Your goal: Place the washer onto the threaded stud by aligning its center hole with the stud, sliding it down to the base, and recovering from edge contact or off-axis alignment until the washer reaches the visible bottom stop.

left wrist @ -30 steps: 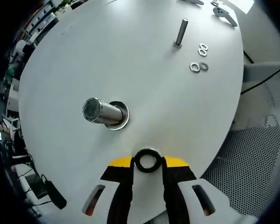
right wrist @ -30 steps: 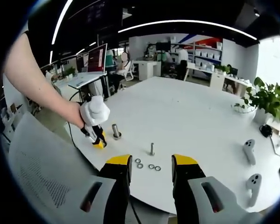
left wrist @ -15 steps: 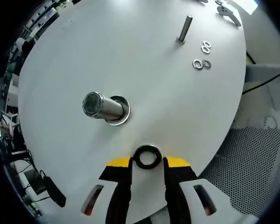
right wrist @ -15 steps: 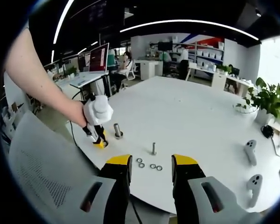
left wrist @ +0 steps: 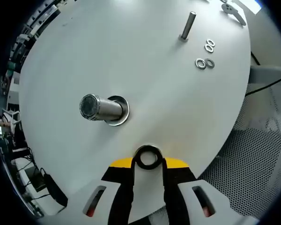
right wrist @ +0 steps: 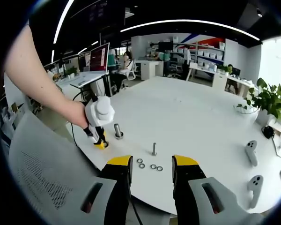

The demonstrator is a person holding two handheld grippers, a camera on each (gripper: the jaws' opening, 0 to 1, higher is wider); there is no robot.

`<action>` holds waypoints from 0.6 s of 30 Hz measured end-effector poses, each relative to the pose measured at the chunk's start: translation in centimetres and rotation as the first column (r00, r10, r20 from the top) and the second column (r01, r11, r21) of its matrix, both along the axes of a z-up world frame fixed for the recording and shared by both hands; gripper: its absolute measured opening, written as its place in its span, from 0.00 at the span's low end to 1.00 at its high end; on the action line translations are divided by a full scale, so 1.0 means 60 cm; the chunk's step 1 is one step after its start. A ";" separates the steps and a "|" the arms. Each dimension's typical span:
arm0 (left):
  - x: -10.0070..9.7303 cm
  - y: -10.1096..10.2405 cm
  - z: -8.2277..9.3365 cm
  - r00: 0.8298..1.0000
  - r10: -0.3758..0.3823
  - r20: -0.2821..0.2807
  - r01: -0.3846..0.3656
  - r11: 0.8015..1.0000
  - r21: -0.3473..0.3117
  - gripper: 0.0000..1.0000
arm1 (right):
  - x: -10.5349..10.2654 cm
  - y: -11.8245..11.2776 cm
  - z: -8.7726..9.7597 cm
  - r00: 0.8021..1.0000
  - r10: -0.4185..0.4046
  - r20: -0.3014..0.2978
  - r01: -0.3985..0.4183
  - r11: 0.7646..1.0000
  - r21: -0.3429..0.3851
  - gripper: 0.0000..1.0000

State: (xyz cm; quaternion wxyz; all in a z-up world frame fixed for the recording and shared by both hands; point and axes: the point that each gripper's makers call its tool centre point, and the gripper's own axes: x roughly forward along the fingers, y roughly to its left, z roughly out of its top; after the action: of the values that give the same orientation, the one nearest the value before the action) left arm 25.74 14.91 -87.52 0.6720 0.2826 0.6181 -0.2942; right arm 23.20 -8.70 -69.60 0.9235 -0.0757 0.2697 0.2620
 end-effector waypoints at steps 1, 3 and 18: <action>0.000 0.001 0.000 1.000 0.005 0.004 -0.005 1.000 -0.008 0.21 | 0.000 0.000 0.000 1.000 0.001 0.000 -0.001 1.000 -0.001 0.36; 0.002 0.002 -0.001 1.000 0.004 0.011 -0.004 1.000 -0.021 0.21 | 0.000 0.001 0.000 1.000 0.003 0.000 -0.003 1.000 -0.001 0.36; 0.006 -0.007 -0.002 0.984 0.176 -0.005 -0.176 0.984 -0.026 0.26 | 0.000 0.000 0.001 1.000 0.000 0.001 0.000 1.000 -0.002 0.35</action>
State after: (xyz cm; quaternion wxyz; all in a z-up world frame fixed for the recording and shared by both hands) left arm 26.11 14.50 -87.65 0.6982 0.2176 0.6377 -0.2420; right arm 23.22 -8.71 -69.54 0.9235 -0.0768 0.2697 0.2618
